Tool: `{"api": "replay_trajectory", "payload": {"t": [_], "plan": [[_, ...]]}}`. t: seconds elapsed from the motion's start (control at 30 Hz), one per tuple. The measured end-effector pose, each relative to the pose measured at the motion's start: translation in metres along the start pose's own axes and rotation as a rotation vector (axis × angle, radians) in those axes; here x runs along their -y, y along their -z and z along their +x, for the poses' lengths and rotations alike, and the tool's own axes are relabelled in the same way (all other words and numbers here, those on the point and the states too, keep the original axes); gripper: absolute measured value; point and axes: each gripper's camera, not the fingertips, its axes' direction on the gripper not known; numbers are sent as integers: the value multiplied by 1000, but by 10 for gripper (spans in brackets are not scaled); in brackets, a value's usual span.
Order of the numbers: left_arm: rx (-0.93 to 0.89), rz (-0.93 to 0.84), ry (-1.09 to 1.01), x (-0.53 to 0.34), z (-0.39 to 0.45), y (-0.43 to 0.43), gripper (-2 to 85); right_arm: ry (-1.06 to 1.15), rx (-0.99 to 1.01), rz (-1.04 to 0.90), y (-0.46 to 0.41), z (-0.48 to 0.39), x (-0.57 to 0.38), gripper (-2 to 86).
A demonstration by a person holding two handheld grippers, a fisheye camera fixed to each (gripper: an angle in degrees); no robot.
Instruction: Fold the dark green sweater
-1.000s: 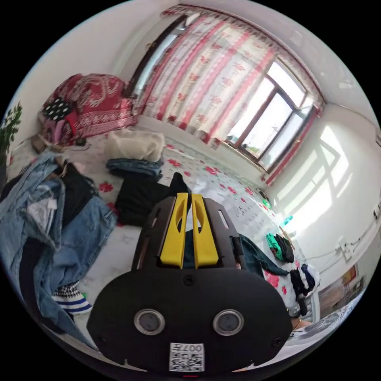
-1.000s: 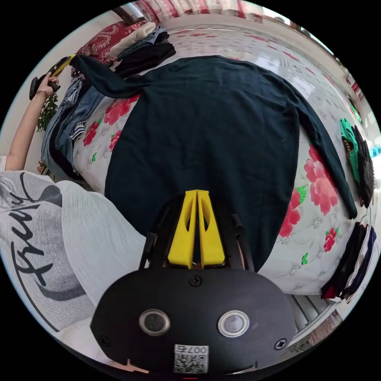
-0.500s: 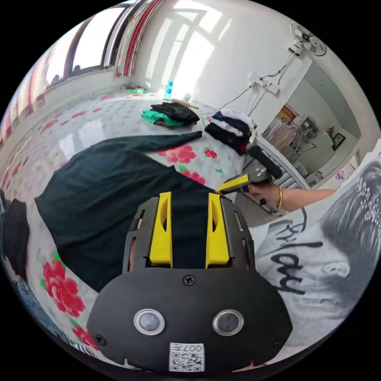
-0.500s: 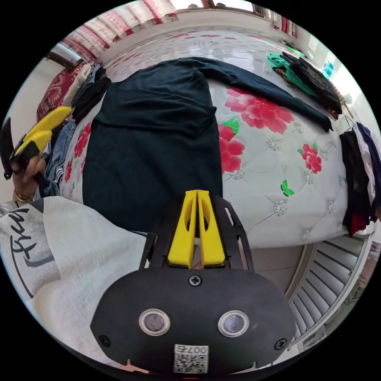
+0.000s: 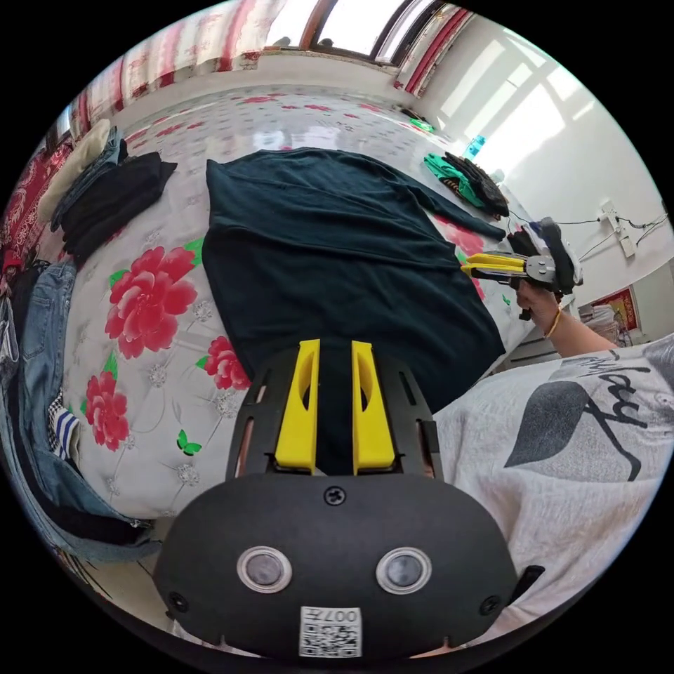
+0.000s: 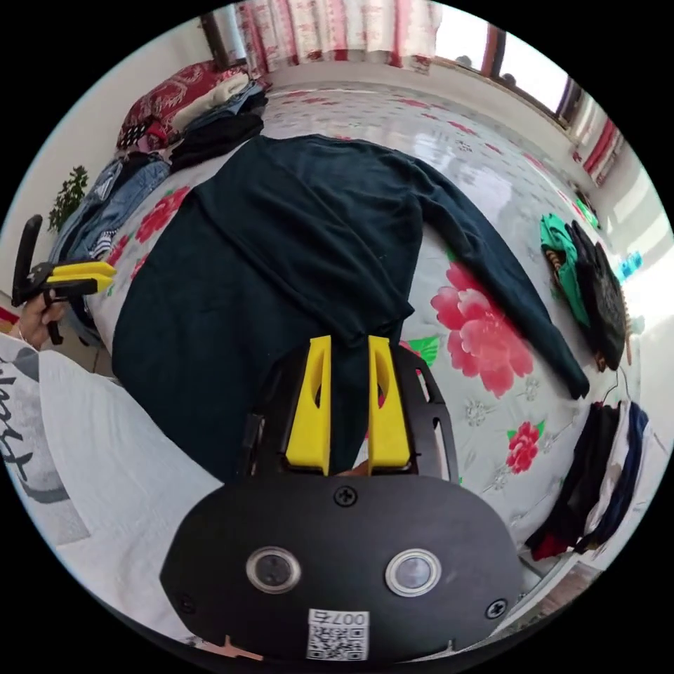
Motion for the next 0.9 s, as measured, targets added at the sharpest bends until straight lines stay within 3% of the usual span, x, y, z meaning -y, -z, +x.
{"api": "replay_trajectory", "payload": {"t": [0.1,0.43,0.6,0.9], "plan": [[24,-30,28,2,-8,-13,72,92,-37,-120,-33,-14,16,11],[5,-75,139,18,-61,-38,45,181,48,1,47,-20,-6,1],[-31,-103,132,51,-78,-56,32,37,110,-156,-8,-19,-18,0],[-38,-119,102,95,-104,-73,32,-186,296,43,52,57,-43,10]]}}
